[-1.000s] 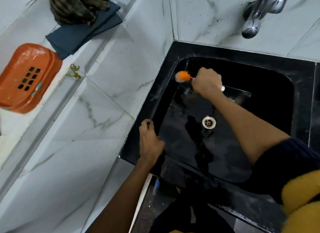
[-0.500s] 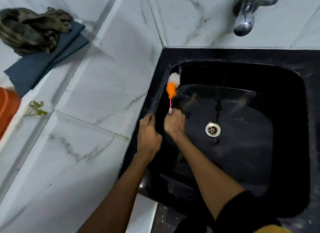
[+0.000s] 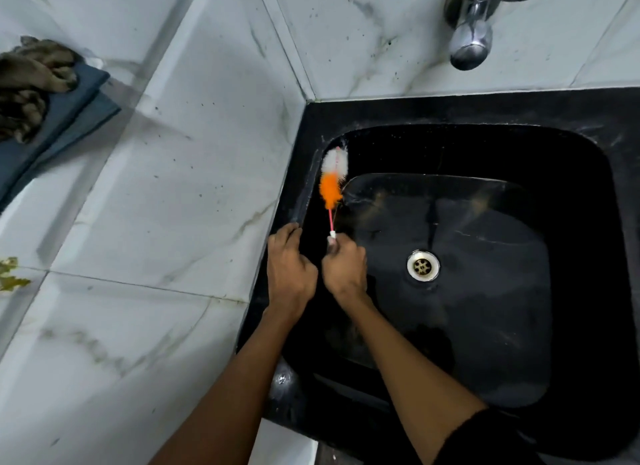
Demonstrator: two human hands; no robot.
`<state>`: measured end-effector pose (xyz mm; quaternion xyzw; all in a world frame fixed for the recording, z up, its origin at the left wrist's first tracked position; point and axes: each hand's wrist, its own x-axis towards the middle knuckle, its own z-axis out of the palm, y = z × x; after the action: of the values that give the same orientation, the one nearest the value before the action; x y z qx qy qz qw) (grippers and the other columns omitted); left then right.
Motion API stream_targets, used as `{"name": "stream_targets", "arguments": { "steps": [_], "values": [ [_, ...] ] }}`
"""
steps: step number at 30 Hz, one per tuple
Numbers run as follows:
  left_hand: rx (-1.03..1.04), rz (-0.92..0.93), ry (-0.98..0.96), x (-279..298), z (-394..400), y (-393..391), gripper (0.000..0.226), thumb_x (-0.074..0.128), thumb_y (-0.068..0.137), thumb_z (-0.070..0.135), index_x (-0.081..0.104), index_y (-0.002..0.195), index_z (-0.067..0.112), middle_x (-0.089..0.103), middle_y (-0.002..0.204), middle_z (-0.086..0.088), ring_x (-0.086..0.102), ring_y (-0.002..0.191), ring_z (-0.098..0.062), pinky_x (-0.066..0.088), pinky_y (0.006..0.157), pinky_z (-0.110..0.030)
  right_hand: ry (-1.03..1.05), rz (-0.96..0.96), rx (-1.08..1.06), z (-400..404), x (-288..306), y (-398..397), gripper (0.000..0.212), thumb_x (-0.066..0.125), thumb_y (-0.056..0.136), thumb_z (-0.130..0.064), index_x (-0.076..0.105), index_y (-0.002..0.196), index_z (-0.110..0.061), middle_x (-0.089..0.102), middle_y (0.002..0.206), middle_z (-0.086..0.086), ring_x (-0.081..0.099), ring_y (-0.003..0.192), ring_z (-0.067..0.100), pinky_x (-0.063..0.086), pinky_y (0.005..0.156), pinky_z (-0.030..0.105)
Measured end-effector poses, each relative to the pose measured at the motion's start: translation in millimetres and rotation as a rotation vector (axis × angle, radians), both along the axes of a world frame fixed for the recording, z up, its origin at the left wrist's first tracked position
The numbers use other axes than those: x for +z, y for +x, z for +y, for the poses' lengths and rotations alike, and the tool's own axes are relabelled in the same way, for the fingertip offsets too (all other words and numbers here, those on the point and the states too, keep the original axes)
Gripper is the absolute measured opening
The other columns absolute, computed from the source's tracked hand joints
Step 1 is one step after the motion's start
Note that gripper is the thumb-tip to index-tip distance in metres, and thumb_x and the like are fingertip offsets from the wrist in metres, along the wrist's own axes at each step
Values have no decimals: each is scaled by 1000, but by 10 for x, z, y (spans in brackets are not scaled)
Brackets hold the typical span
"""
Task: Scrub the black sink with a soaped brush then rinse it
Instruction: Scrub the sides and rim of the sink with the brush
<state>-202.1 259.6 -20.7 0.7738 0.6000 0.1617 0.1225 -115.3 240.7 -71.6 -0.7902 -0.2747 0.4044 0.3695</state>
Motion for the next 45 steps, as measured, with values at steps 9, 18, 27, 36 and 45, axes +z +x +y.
{"name": "stream_targets", "arguments": {
  "steps": [9, 18, 27, 36, 45],
  "values": [
    [-26, -59, 1, -105, -42, -109, 57, 51, 77, -12, 57, 133, -1, 53, 141, -9, 43, 128, -20, 18, 107, -2, 45, 105, -56, -38, -199, -47, 27, 51, 94, -23, 60, 72, -12, 61, 68, 8, 53, 62, 25, 41, 56, 35],
    [-14, -92, -2, -134, -25, -104, 58, 50, 78, -11, 56, 134, 2, 53, 141, -6, 43, 129, -17, 20, 107, -2, -32, 162, -44, -142, -231, -187, 24, 52, 92, -20, 60, 74, -7, 65, 75, 13, 59, 67, 28, 39, 57, 32],
    [-37, -95, -1, -137, -31, -111, 58, 47, 81, -11, 54, 137, 4, 49, 144, -4, 40, 130, -15, 18, 108, -3, -165, -191, 263, 31, -193, 360, 28, 46, 94, -27, 59, 109, -9, 60, 110, 22, 56, 104, 43, 46, 85, 44],
    [-75, -97, -9, -173, -37, -108, 58, 45, 86, -5, 47, 143, 6, 44, 149, -2, 36, 135, -17, 31, 116, -30, -291, -583, 332, -38, 25, 1342, 31, 43, 97, -27, 58, 111, -4, 61, 111, 20, 59, 103, 39, 45, 80, 40],
    [-80, -145, 6, -193, -26, -122, 63, 44, 79, -5, 50, 140, 5, 46, 147, -3, 38, 133, -16, 28, 116, -25, -152, -27, 164, -109, 84, 341, 27, 51, 95, -24, 67, 95, -2, 67, 100, 25, 62, 98, 40, 44, 69, 37]
  ]
}}
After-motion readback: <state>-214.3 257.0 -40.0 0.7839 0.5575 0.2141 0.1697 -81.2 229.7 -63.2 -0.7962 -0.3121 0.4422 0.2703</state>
